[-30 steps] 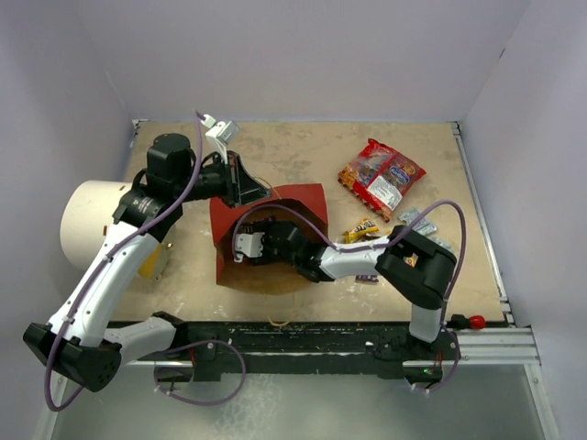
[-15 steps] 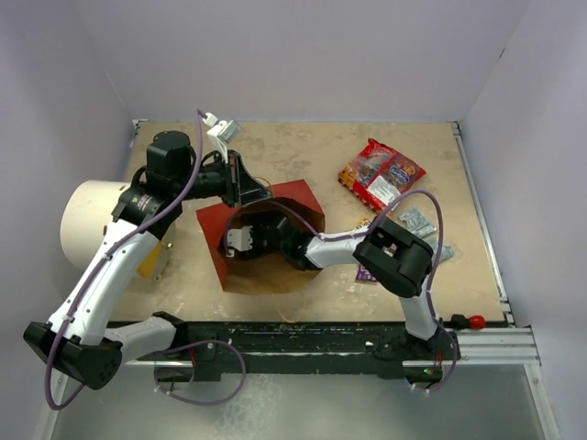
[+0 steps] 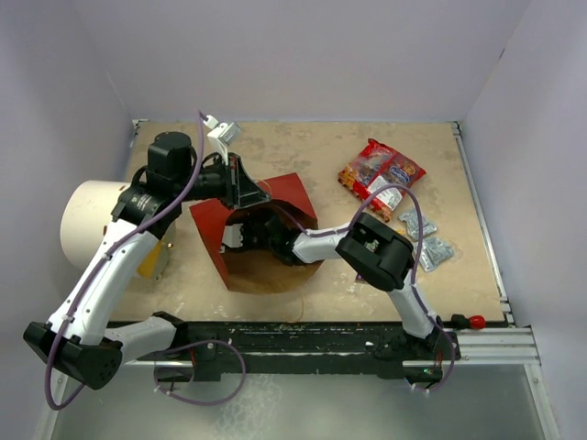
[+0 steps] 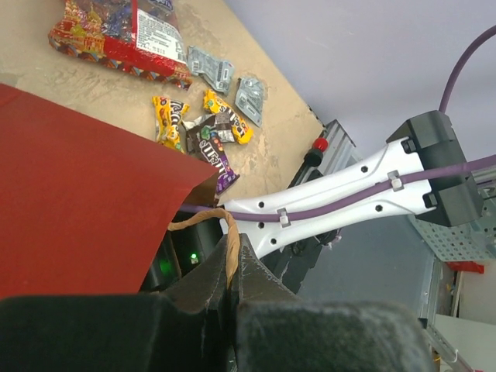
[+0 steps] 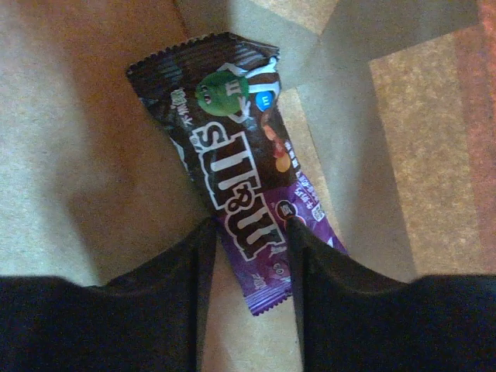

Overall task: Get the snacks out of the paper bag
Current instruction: Take out the snack from the paper bag.

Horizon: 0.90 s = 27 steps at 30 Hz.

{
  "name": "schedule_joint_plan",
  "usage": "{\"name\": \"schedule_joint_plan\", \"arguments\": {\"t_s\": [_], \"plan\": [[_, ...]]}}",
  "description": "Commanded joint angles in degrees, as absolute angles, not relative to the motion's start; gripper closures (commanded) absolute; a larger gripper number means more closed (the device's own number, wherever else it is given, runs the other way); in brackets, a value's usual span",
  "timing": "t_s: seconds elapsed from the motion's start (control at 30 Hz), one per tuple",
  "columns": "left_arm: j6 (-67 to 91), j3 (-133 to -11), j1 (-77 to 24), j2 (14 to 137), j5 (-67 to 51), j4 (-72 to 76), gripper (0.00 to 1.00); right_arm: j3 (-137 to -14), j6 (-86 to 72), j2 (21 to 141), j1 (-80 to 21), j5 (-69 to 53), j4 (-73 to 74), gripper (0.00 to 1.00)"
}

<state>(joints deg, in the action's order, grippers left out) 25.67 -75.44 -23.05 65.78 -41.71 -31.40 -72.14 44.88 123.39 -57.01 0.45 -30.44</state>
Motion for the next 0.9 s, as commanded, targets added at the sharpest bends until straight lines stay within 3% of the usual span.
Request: {"name": "schedule_joint_plan", "arguments": {"t_s": [0.0,0.27,0.47,0.87], "plan": [[24.61,-77.2,-23.21,62.89,-41.75,-30.99,1.0,-74.79,42.24,122.69,-56.08,1.2,-29.92,0.61],[24.43,-75.17,-23.23,60.41,-37.3,-33.38,1.0,-73.52,42.11,117.87,-55.63,-0.51,-26.01,0.89],[24.82,-75.34,-23.16,60.11,-32.51,-33.52,1.0,-66.06,42.56,109.61,-55.63,-4.19,-24.74,1.0],[25.58,-74.52,-23.14,62.09,-31.35,-30.04,1.0,-50.8,40.63,91.91,-57.8,-9.96,-18.77,1.0]]}}
